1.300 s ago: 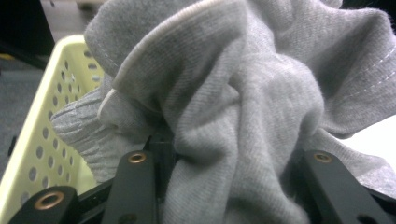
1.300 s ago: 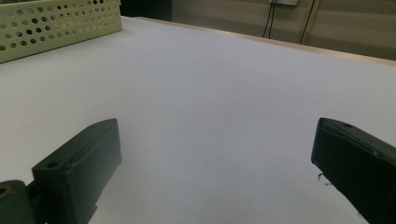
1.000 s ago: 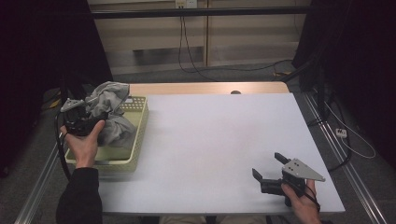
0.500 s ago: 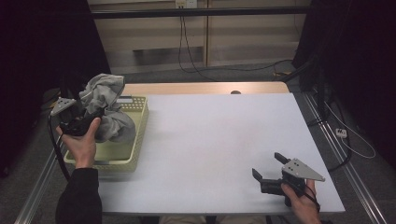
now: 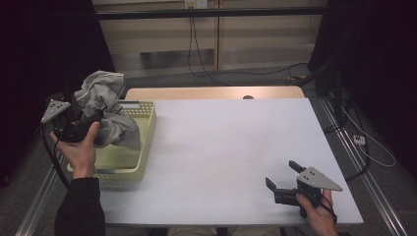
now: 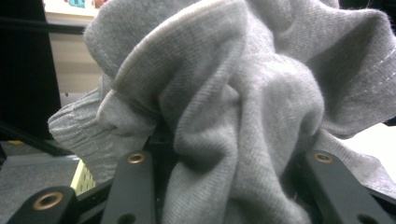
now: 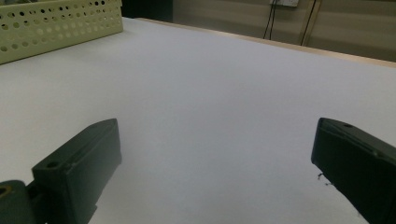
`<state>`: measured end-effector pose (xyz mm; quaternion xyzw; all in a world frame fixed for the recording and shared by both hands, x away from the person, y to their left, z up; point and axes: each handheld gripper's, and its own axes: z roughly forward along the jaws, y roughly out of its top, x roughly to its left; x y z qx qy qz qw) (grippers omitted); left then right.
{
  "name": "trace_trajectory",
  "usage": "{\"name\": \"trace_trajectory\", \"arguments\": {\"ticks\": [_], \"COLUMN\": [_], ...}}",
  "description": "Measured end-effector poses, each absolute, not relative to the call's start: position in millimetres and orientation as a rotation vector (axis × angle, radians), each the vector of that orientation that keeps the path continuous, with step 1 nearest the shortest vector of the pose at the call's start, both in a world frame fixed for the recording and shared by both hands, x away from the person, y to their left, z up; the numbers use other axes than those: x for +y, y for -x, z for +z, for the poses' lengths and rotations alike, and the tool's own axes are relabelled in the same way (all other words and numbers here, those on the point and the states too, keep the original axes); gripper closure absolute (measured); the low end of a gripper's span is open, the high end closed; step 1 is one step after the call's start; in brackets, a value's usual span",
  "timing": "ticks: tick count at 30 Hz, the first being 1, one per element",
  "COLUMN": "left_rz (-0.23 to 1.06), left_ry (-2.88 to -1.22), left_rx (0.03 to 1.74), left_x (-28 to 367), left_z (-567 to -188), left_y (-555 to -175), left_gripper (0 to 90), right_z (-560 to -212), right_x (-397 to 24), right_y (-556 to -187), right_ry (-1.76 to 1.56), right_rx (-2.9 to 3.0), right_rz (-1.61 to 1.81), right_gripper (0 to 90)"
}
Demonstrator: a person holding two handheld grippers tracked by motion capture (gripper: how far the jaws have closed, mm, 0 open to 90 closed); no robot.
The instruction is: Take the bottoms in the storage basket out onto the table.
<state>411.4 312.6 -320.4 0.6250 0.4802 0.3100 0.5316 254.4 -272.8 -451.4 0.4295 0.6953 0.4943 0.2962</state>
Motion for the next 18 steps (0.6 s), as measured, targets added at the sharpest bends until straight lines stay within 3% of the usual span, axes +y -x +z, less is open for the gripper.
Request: {"name": "trace_trajectory", "arguments": {"ticks": [18], "left_rz": [0.732], "left_ry": [-1.453], "left_rx": [1.095], "left_x": [306], "left_z": [-291], "left_y": [-395], "left_gripper": [55.3], "right_z": [-451], "right_x": [-273], "right_y": [-254], "right_ry": [-1.141], "right_rx": [1.850], "right_rz": [1.315], "right_gripper": [1.8]}}
